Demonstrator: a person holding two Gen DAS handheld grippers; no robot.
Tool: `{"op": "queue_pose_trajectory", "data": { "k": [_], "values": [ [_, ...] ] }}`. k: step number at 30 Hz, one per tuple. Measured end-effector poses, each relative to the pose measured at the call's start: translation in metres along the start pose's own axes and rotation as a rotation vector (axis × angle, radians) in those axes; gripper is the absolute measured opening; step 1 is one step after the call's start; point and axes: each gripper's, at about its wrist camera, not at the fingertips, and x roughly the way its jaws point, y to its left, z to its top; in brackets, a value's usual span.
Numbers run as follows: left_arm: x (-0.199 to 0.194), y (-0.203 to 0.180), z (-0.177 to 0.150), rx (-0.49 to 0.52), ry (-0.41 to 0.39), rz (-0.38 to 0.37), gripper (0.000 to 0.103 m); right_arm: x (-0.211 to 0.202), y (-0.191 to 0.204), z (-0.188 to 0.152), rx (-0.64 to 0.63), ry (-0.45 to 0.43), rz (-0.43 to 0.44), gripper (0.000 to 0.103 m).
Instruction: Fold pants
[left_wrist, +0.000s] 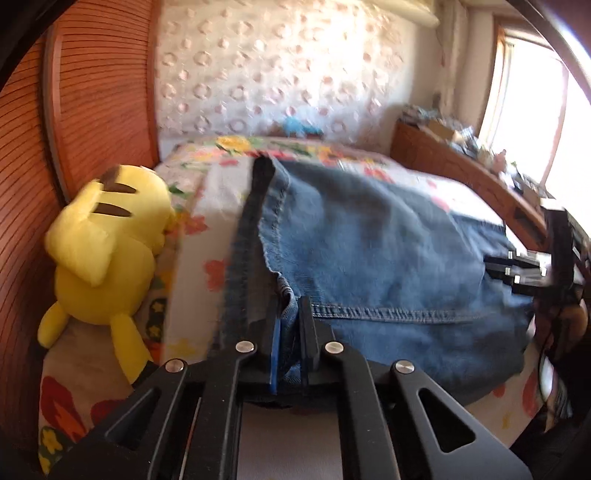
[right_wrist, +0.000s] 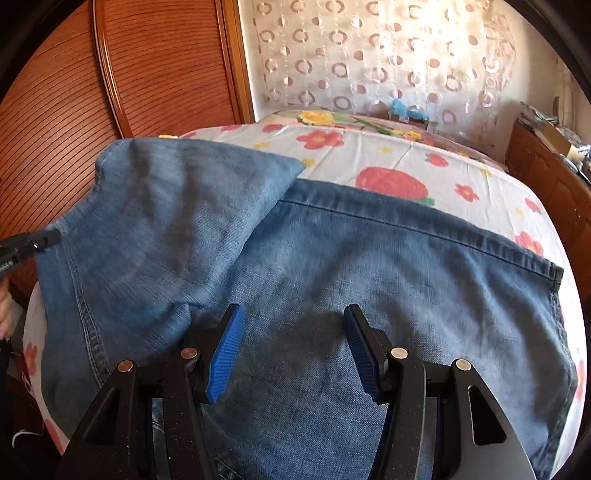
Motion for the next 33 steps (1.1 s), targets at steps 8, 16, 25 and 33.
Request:
{"op": "queue_pose_trajectory", "data": {
  "k": [8, 16, 25, 33],
  "values": [
    [-0.017, 0.008, -0.002, -0.019, 0.002, 0.04, 0.009, 0.005, -0.008, -0.017, 0.016, -0.023, 0.013, 0.058],
    [-0.011, 0.002, 0.0, -0.03, 0.002, 0.009, 0.051, 0.005, -0.009, -0.022, 0.03, -0.031, 0.014, 0.058],
    [0.002, -0.029, 0.001, 0.014, 0.011, -0.038, 0.073, -0.011, -0.008, 0.007, 0.039, -0.059, 0.07, 0.058],
    [0.018, -0.046, -0.006, 0.041, 0.047, -0.054, 0.073, 0.03, -0.015, 0.063, 0.089, -0.01, 0.147, 0.042]
  ]
}}
